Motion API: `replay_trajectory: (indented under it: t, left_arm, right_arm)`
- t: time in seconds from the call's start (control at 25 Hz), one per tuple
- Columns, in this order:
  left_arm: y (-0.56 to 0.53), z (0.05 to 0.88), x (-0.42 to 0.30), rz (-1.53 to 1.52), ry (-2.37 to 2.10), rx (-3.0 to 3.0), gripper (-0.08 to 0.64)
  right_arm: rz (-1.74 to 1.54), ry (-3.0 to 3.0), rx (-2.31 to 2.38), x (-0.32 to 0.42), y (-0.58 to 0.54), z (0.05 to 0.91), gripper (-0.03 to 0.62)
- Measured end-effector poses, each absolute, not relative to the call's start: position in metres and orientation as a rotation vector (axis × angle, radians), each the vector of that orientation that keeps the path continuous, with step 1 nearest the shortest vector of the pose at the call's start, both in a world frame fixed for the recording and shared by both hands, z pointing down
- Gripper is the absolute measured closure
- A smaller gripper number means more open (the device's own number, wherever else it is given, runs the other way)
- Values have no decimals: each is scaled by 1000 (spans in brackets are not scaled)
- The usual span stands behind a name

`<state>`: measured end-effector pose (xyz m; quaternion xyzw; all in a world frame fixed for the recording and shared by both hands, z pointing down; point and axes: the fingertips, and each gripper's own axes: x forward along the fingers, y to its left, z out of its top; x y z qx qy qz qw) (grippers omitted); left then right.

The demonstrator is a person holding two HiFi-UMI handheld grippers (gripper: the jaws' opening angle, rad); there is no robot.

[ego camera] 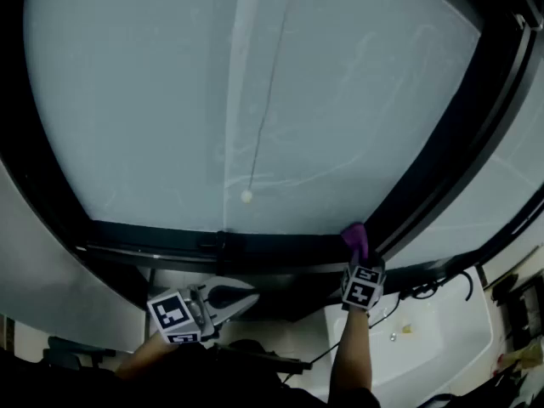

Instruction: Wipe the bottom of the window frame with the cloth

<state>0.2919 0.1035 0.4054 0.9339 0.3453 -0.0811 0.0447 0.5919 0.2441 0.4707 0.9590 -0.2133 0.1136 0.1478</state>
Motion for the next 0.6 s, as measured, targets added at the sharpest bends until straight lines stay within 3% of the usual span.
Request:
replay_trajectory:
  t: [0.6]
  left_arm:
    - [59, 408, 259, -225, 873, 2811, 568]
  right_arm:
    - [507, -540, 2384, 600, 217, 486, 526]
